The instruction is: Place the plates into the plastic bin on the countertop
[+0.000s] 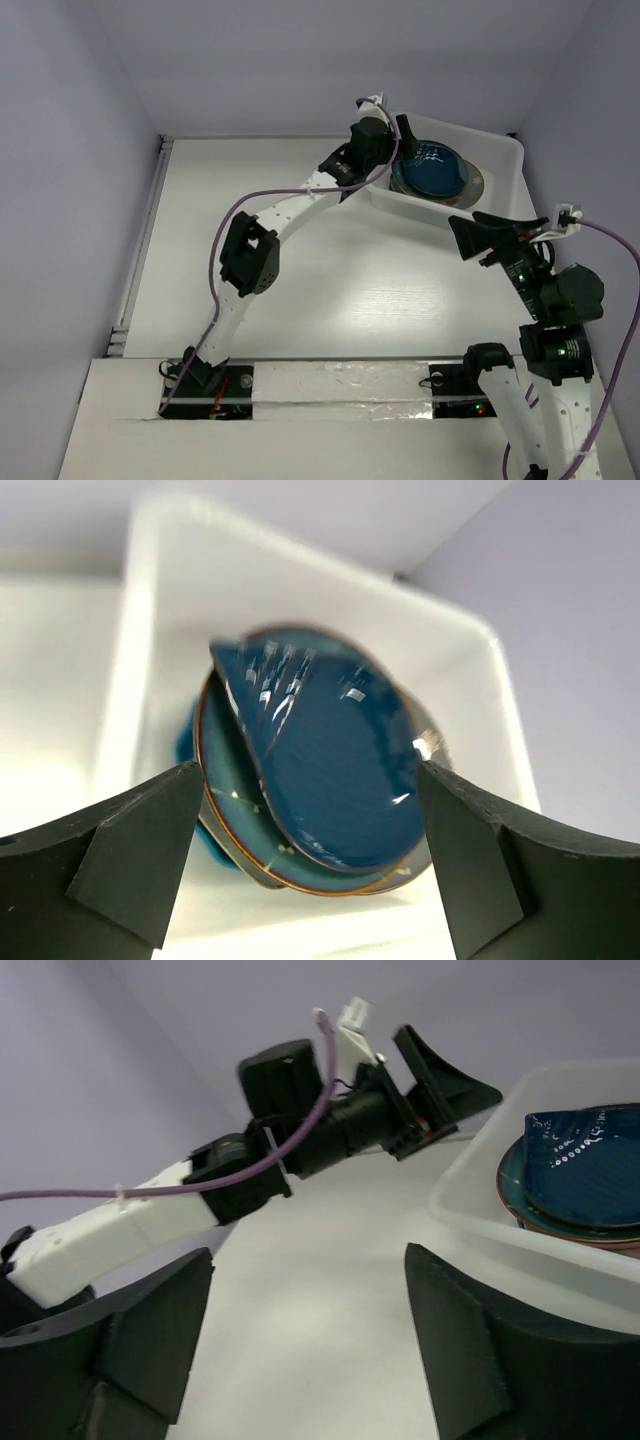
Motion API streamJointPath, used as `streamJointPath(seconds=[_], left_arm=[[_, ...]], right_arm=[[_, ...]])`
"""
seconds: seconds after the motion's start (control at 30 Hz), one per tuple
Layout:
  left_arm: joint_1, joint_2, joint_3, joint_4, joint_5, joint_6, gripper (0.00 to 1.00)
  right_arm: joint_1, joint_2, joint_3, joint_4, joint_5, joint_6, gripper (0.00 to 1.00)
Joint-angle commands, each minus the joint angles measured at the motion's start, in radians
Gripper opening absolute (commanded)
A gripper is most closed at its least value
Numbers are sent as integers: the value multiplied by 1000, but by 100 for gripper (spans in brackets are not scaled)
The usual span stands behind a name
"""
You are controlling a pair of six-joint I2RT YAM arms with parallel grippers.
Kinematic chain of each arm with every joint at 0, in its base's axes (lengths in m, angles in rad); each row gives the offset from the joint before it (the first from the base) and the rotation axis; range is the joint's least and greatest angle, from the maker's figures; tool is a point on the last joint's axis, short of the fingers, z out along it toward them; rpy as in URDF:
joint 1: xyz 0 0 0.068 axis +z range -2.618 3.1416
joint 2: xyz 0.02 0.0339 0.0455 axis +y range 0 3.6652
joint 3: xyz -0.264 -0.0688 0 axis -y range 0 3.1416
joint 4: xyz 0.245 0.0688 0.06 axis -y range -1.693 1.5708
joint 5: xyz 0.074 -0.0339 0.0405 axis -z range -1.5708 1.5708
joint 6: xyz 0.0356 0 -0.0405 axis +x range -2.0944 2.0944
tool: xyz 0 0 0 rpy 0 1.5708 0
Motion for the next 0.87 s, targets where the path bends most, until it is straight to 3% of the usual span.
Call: streamJointPath(seconds=[0.0, 0.1, 0.2, 0.37, 0.47, 0.5, 0.53, 0.63, 0.83], left_arm=[[-16, -186, -49, 85, -72, 143, 85], [-27, -276, -136, 97, -88, 174, 86], [-49, -455, -383, 197, -108, 203, 86], [-85, -938, -995, 425, -171, 203, 89], [-85, -1205, -1208, 435, -224, 168, 92], [-85, -1268, -1242, 400, -240, 162, 92], [-85, -1378, -1273, 380, -264, 148, 99], [-95, -1541, -1327, 268, -293, 140, 99], [-95, -1654, -1345, 122, -300, 148, 99]], right_arm=[[9, -12, 54, 12, 48, -2, 86], [9, -23, 62, 3, 72, -2, 88], [9, -49, 54, 3, 132, -5, 87], [9, -87, 17, -20, 244, -29, 83], [9, -99, 9, -19, 258, -37, 83], [9, -101, 6, -17, 262, -42, 83], [9, -102, 8, -19, 270, -46, 83], [9, -99, 25, -36, 305, -71, 85], [9, -106, 7, -17, 272, -42, 86]])
